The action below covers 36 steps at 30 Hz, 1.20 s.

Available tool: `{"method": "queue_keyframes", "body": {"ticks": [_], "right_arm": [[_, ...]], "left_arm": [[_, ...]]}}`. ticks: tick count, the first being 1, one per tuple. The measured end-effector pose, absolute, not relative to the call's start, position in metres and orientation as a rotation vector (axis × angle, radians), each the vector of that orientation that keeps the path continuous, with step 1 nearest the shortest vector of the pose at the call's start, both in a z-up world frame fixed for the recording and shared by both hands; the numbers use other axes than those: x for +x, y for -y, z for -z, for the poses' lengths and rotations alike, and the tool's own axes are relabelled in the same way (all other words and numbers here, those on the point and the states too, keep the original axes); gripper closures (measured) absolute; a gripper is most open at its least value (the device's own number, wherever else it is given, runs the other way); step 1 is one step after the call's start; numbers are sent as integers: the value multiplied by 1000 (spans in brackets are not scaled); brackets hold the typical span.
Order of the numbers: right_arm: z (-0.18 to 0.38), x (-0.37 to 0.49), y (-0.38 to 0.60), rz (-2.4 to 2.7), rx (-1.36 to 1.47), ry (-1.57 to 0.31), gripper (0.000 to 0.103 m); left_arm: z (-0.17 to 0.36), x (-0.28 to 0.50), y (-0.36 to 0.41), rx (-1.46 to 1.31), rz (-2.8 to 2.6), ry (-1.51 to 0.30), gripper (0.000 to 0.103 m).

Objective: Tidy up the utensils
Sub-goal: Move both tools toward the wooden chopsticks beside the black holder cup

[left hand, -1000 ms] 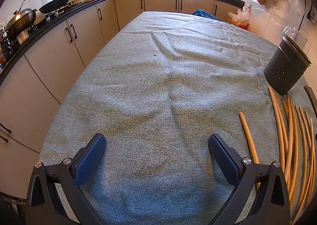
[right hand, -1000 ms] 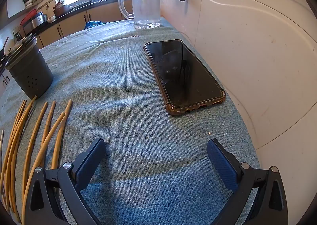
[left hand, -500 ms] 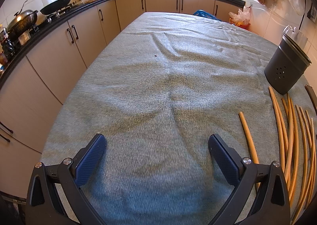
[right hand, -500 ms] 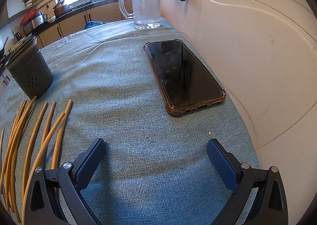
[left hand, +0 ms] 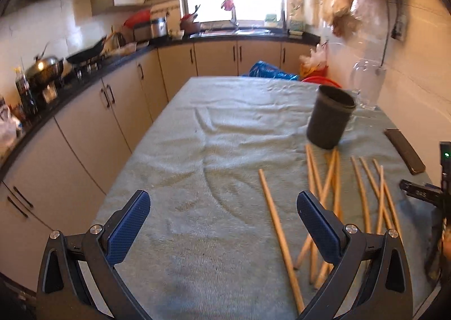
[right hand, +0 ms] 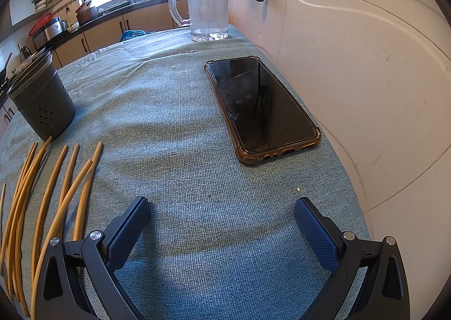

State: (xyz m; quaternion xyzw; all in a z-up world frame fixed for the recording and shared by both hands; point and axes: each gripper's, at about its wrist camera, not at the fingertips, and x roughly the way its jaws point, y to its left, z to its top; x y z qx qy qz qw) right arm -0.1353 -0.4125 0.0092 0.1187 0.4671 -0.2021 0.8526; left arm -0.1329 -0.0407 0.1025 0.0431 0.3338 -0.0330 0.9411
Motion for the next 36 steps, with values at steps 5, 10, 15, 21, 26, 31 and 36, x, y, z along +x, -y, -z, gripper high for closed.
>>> {"method": "queue_keyframes", "body": {"ticks": [5,10,15,21,26,31,36], "right_arm": [[-9,-135,413,421,252,-994,0],[-10,-131,413,404,251,-1026,0],[-17,-154,398,427,227,-1020,4],[-63,-218,357,432,202,-850,4],[-106,-262,320,414,212,-689,3],[-142,-299,280,443,149,-520,0],[-152,-317,265,523,114,-414,0]], "left_arm": [[-116,-153,34,48,89,-674,0],[-127,-156,35,66,84,-659,0],[-138,-169,25,39,103,-644,0],[-151,-192,23,51,96,-584,0],[-159,-210,20,47,122,-550,0],[-166,-224,22,59,134,-515,0],[-169,-235,22,49,133,-485,0]]}}
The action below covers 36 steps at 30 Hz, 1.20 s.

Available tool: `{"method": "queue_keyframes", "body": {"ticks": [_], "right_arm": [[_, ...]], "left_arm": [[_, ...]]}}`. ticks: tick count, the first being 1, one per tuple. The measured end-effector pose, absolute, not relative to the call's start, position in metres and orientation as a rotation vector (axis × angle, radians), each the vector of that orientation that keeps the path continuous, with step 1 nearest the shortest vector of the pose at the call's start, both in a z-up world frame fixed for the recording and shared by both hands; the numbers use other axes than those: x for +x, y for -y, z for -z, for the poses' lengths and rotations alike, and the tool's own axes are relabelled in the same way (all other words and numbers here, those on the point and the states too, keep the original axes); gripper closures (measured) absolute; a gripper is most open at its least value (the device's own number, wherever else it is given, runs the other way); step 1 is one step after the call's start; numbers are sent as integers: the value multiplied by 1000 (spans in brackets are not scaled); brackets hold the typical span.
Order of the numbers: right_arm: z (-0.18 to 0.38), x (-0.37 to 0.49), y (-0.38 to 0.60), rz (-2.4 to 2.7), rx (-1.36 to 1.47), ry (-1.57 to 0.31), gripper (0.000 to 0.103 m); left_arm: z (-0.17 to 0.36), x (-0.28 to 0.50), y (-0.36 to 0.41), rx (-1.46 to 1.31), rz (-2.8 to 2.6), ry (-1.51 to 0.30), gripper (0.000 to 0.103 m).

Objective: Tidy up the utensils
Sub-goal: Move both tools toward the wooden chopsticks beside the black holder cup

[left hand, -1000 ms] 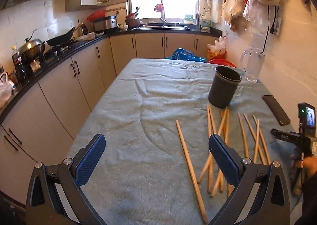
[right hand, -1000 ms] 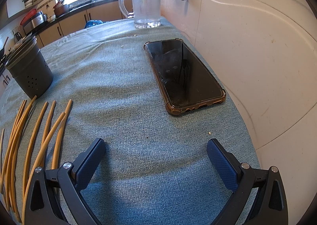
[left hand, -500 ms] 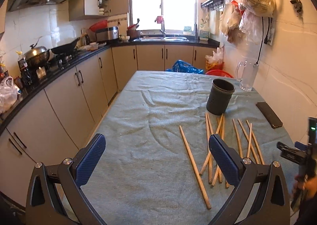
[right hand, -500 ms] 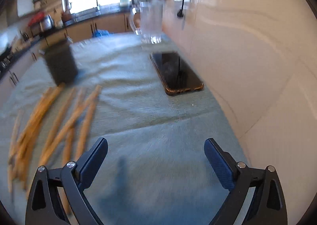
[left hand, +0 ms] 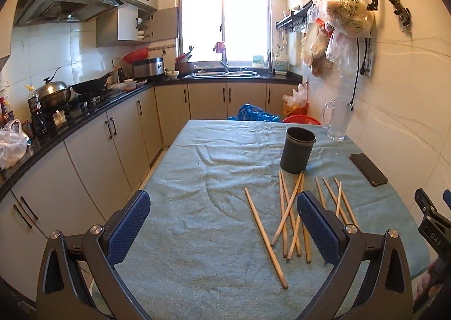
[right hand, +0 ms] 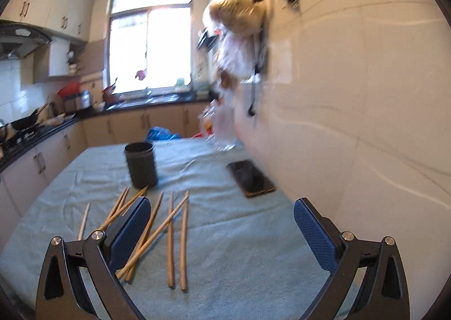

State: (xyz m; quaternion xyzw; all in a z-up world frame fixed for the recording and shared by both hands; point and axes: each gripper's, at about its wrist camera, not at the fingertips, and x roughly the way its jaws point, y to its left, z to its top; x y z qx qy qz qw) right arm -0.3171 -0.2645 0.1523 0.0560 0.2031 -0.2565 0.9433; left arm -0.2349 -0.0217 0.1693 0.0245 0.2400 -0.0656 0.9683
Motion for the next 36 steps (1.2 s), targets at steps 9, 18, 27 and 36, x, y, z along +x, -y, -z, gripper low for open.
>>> {"method": "queue_keyframes", "body": {"ticks": [9,18,27,36], "right_arm": [[-152,-325,260,532,97,-375,0],[-142,-312,260,472,111,-461,0],[-127,-290,260,430,118,-546,0],[-112,-259,275,387,106,-672,0]], "left_arm": [[-167,-239,21,52,122,-466,0],[-156,-233,28,26,136,-464,0],[-141,-206,27,25,116,-520,0],[-118,-155,19,16,102,-628,0]]}}
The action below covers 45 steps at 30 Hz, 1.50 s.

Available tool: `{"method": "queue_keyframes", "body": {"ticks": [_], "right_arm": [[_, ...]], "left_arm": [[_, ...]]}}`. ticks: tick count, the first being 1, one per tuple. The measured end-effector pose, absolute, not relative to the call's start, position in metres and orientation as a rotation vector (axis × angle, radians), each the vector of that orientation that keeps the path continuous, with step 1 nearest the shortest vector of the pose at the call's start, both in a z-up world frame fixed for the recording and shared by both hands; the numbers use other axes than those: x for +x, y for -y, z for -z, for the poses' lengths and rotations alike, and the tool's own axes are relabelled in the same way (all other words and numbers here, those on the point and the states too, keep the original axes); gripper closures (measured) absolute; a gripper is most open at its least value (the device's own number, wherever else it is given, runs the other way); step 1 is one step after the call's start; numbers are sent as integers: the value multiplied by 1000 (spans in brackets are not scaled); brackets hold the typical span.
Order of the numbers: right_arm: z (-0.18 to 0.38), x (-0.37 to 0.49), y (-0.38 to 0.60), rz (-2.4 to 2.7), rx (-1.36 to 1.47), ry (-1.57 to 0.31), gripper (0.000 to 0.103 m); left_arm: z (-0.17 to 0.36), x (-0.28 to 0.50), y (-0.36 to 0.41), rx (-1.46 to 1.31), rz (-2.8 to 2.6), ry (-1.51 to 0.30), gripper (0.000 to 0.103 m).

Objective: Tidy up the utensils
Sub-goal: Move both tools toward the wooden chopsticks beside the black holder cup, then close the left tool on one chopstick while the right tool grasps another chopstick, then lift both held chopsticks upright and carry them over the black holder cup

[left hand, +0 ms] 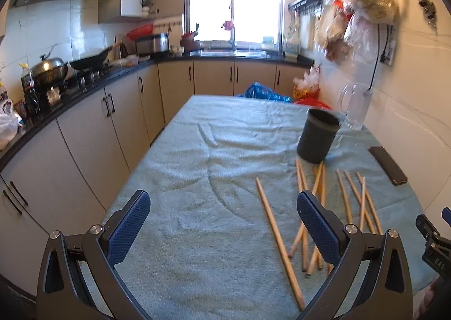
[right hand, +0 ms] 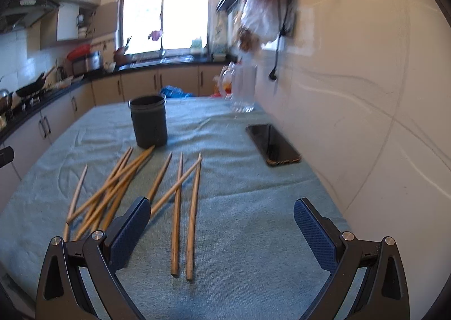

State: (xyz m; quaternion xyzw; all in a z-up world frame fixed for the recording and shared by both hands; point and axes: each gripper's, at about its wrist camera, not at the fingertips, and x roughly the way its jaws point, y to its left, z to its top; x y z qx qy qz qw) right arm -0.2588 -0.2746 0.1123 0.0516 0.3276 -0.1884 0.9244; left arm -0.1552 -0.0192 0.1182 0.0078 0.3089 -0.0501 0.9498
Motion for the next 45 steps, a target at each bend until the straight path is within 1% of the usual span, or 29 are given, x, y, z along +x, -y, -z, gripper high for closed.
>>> {"method": "queue_keyframes", "body": {"ticks": [5,7,8,9,10,11,12,13,14,16,18,20,23,27,28,30,31,32,33,34,36,38,45], "right_arm": [[-98,-220,291,302,147,-766,1],[-89,-199,302,263,184,-820,7],[-85,-190,305,247,200,-844,14],[-80,-181,309,228,225,-874,24],[-75,-171,314,194,268,-909,29],[-70,-163,319,145,325,-936,37],[-67,-158,321,118,360,-945,40],[-64,-150,325,86,412,-953,44],[-60,-142,328,67,444,-963,50],[-54,-130,329,51,475,-979,58],[-48,-118,331,31,506,-995,62],[-41,-108,333,17,544,-1015,64],[-33,-97,337,31,586,-1037,64],[-28,-90,345,56,624,-1044,64],[-27,-89,347,62,628,-1045,65],[-26,-86,349,71,639,-1048,72],[-24,-83,350,79,647,-1051,75],[-22,-81,351,83,656,-1055,81],[-21,-79,353,84,661,-1057,89],[-19,-77,353,87,666,-1061,91],[-19,-75,352,86,671,-1059,94],[-27,-76,350,82,648,-1039,96],[-67,-93,339,49,572,-945,96]], "left_arm": [[-98,-116,20,31,124,-743,0],[-90,-102,22,14,141,-796,0],[-84,-93,23,-7,158,-834,2],[-80,-86,24,-23,170,-863,4],[-76,-80,25,-36,181,-890,7],[-70,-71,28,-47,195,-924,10],[-65,-65,32,-49,204,-949,12],[-62,-62,35,-47,209,-966,17],[-57,-55,39,-45,219,-992,23],[-49,-45,46,-40,236,-1029,26],[-39,-32,53,-26,244,-1074,28],[-29,-20,59,-16,249,-1122,34],[-16,-6,63,-19,251,-1190,37],[-12,6,70,0,236,-1186,37],[-12,8,70,-1,237,-1188,39],[-12,11,73,24,225,-1177,49],[-13,13,73,37,219,-1172,65],[-13,14,75,56,213,-1165,80],[-13,15,76,65,214,-1159,88],[-15,17,75,64,215,-1160,95],[-16,20,72,30,225,-1172,96],[-19,19,67,-9,243,-1170,98],[-57,-12,61,-20,282,-1049,98]]}}
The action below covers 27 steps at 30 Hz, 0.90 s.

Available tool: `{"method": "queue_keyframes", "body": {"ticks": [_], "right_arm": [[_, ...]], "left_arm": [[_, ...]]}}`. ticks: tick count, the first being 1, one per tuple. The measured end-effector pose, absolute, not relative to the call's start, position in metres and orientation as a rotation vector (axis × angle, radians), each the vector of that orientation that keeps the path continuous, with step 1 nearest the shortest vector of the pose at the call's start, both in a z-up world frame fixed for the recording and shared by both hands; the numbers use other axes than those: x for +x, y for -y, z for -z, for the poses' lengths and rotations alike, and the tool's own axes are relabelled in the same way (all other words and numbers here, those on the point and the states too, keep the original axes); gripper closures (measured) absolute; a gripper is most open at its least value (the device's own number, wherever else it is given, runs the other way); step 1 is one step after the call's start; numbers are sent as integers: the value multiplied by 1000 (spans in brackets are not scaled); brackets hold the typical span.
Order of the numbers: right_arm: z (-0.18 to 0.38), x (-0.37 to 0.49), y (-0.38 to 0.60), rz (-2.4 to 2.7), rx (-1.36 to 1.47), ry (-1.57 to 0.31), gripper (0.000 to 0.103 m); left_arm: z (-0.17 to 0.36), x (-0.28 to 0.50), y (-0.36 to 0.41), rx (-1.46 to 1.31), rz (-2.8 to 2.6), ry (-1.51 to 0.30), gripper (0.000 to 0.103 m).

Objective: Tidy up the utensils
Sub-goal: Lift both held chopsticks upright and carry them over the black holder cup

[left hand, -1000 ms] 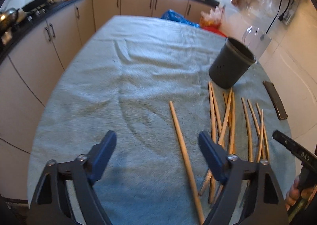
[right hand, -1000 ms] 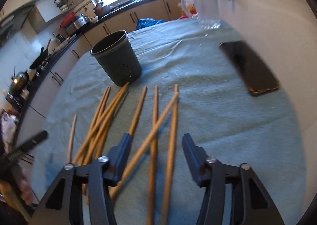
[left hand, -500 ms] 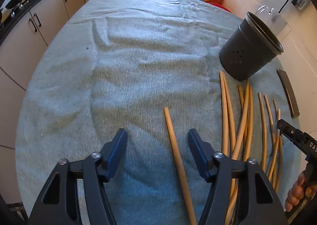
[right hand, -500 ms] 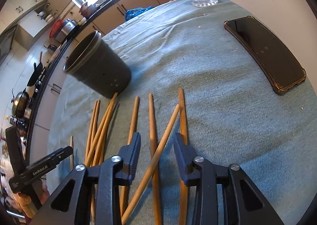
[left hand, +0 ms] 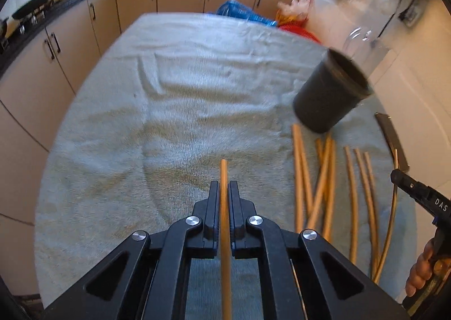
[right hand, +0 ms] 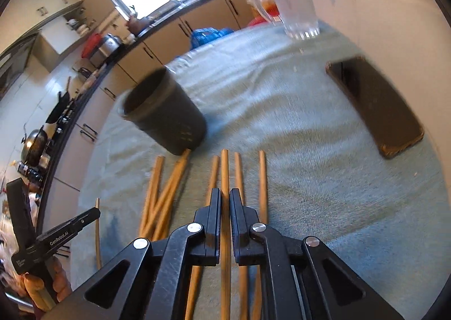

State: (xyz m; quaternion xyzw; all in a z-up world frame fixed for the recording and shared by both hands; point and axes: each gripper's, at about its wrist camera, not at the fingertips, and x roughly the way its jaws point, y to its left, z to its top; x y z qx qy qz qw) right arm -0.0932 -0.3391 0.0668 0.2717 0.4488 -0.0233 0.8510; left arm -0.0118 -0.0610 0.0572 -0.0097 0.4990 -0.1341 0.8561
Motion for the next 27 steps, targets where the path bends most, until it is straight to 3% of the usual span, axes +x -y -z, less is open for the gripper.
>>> {"method": "queue_keyframes", "body": {"ticks": [15,27], "right_arm": [[-153,-146,287,-92,389,-760,96],[-215,-150,268,-175,335,-620,96]], "left_arm": [[-163,-109,45,41,361,-704,98],[-235,-114,63,-3,470,-546,98]]}}
